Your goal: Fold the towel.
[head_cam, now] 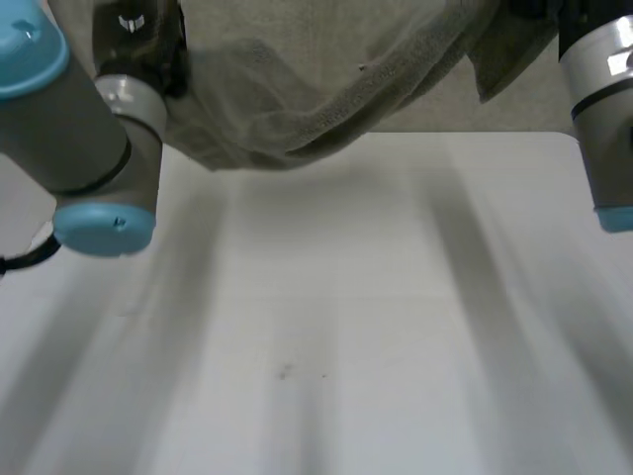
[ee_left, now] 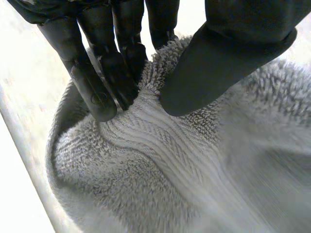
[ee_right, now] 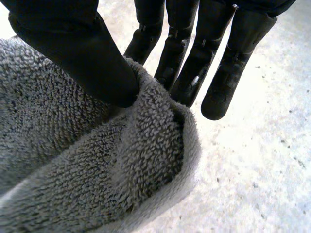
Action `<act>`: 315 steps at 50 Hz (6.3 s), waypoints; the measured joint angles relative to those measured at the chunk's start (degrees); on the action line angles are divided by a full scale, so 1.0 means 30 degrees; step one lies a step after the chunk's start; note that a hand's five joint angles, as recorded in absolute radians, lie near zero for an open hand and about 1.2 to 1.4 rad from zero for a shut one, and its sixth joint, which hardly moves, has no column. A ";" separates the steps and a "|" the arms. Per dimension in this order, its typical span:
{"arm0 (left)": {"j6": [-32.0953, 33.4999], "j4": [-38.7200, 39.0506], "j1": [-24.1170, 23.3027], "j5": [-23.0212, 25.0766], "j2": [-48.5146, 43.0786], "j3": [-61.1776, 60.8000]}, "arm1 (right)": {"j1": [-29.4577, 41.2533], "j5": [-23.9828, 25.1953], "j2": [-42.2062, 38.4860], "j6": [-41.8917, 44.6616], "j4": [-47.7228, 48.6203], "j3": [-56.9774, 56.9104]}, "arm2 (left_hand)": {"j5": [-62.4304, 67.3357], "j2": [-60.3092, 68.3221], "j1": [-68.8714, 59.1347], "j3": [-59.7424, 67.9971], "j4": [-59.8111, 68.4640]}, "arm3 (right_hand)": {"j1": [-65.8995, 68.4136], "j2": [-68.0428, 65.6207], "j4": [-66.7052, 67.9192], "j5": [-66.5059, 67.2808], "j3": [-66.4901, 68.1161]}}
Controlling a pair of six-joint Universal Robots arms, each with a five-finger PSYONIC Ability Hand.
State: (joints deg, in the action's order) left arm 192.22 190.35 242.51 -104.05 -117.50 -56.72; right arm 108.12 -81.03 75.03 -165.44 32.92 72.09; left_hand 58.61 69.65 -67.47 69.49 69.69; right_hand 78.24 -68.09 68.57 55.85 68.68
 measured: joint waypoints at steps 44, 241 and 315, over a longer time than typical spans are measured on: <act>0.0146 -0.0437 -0.1644 0.0814 0.5906 -1.8849 | -0.5156 0.5134 0.2517 0.6519 -2.0568 0.4168 | 0.0000 0.0021 0.0000 0.0038 0.0006 | -2.2123 1.8299 -1.8368 -1.7280 -1.8810; -0.1432 0.0450 0.2009 0.5495 0.7944 -1.8480 | -0.3682 0.3370 -0.1415 0.5492 -0.4389 0.8779 | -1.7431 -1.7754 1.7029 -1.7708 -1.7769 | 0.0150 0.0093 -0.0076 0.0105 -0.0195; 0.0799 -0.3948 -0.2086 -0.1087 0.8174 -1.4399 | -0.3497 0.3779 0.2334 0.9445 -2.0345 0.3828 | 0.0111 0.0003 -0.0160 0.0021 0.0002 | 0.0159 -0.0003 -0.0015 0.0214 -0.0185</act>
State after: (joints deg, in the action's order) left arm 194.62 178.51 236.25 -107.31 -92.98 -99.92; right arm 97.63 -69.69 82.04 -137.11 -28.11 83.57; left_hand 58.95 69.66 -67.95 69.55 69.70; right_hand 78.72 -68.10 68.52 56.49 68.13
